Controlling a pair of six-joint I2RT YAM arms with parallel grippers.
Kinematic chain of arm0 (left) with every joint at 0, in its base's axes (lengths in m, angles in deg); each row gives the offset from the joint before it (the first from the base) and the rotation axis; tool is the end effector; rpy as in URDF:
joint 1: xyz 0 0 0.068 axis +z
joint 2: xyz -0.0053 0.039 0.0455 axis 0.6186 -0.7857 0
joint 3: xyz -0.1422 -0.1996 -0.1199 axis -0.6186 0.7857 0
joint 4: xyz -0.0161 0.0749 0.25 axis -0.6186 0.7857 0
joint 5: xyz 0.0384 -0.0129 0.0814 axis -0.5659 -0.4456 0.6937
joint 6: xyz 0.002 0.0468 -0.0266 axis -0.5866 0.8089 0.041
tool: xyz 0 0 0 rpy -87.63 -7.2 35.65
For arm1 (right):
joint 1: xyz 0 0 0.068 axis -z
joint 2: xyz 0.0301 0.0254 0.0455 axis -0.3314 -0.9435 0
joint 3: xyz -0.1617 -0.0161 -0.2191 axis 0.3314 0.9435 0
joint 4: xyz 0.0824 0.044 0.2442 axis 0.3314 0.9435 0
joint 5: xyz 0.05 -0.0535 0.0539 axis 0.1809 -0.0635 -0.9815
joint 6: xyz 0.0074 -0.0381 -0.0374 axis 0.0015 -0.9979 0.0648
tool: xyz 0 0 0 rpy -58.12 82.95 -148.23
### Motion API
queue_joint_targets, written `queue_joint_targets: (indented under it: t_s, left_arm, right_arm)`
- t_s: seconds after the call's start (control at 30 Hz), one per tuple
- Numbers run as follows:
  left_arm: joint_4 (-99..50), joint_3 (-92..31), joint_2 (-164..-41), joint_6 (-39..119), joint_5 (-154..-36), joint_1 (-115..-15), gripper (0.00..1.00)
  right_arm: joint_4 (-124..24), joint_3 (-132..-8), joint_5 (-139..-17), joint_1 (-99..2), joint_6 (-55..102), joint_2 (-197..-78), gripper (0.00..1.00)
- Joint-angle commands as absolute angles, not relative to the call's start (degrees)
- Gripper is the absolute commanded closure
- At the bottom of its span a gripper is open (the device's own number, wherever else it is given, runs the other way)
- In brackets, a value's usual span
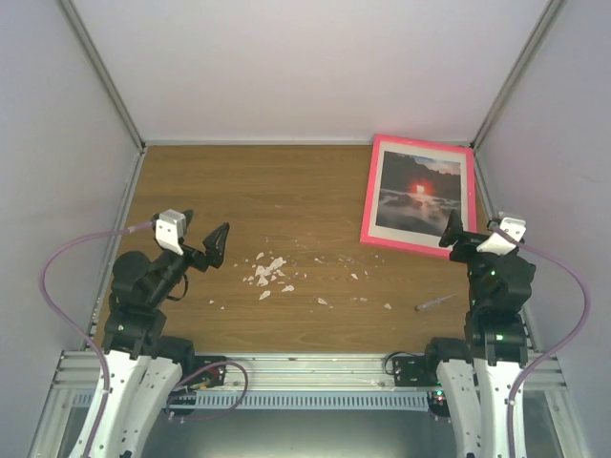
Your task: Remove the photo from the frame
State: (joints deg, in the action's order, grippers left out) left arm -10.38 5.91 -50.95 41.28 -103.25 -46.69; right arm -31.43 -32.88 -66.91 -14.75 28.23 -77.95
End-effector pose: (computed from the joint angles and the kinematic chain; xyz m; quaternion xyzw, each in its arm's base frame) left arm 0.1118 -0.0269 0.3284 0.0925 0.7035 -0.2119 0.6721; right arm 0.1015 -0.0101 0.3345 0.1230 0.7123 0.0226 0.6906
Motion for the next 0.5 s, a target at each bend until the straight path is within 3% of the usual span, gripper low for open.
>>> queue_joint_targets:
  t_s: [0.0, 0.27, 0.47]
  left_arm:
    - [-13.63, 5.05, -52.98, 40.84, -105.52, -46.58, 0.01]
    - [-14.02, 3.49, -56.2, 38.54, -107.51, -46.58, 0.01]
    - [-10.85, 0.8, -63.18, 38.0, -108.62, -46.61, 0.01]
  right_arm:
    - [-31.38, -33.39, -67.04, -14.07, 28.48, -78.48, 0.01]
    - [-29.26, -35.47, -70.61, -14.04, 29.93, -84.24, 0.0]
    - [-29.39, -38.05, -78.13, -14.36, 30.85, -97.31, 0.0]
